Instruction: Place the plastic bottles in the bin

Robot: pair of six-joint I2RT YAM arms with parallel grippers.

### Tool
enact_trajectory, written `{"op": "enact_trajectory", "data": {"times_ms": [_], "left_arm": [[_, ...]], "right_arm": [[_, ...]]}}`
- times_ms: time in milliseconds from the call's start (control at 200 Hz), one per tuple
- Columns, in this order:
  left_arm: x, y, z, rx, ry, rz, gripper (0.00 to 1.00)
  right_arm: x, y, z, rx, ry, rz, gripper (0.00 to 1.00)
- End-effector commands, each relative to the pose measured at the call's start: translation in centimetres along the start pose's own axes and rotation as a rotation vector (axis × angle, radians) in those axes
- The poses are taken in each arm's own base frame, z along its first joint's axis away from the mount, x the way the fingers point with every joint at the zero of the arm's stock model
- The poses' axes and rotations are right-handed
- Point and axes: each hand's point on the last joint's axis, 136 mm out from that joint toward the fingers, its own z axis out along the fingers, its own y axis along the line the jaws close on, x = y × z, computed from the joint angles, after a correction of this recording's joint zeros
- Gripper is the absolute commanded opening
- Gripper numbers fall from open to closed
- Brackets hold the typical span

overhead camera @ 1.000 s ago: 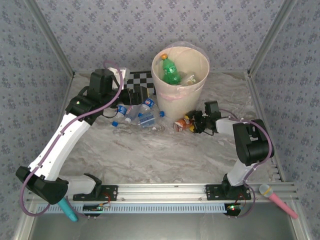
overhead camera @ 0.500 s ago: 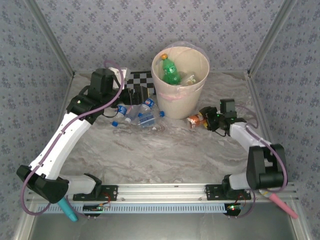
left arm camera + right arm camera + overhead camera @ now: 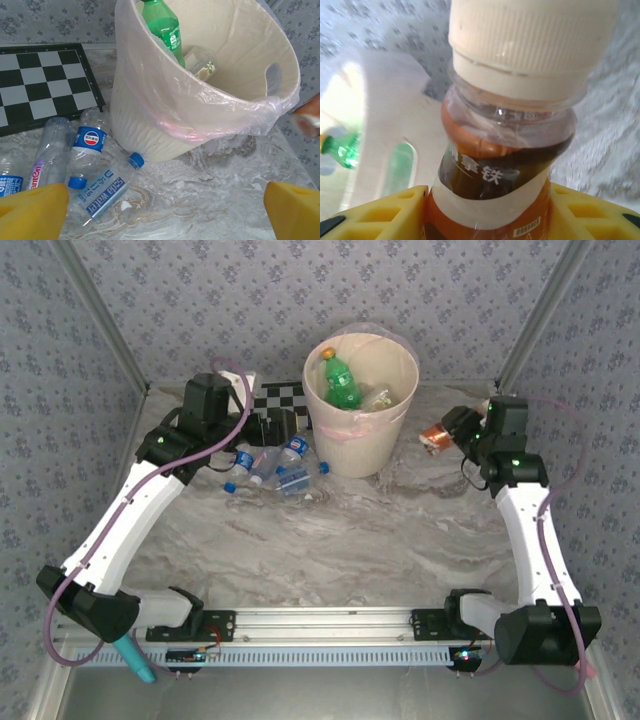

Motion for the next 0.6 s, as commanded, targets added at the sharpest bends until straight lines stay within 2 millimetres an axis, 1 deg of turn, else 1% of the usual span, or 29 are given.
{"op": "enact_trajectory", "data": {"times_ms": [0, 100, 180, 305, 455, 595], "left_arm": [[-1.4, -0.4, -1.0, -0.002, -0.054, 0.036, 1.00], [-1.6, -0.2, -1.4, -0.014, -0.077, 0.032, 1.00], [-1.7, 0.0, -1.7, -0.024, -0.089, 0.033, 1.00], [-1.6, 0.5, -2.1, -0.047, -0.105, 0.024, 1.00], [-1.4, 1.0, -2.9, -0.071, -0.123, 0.007, 1.00], [-1.1, 1.3, -3.8, -0.084, -0.138, -0.003, 1.00]], "right_arm": [[-2.9, 0.4, -2.6, 0.085, -0.099, -0.171, 0.54], [-5.0, 2.9, -4.0, 0.094, -0.183, -0.294, 0.54], [-6.3, 5.2, -4.5, 0.091, -0.231, -0.377, 0.54], [-7.2, 9.4, -4.6, 0.068, -0.278, -0.510, 0.54], [-7.2, 14.2, -3.5, 0.031, -0.310, -0.652, 0.56], [-6.4, 16.7, -1.1, 0.001, -0.270, -0.702, 0.56]]}}
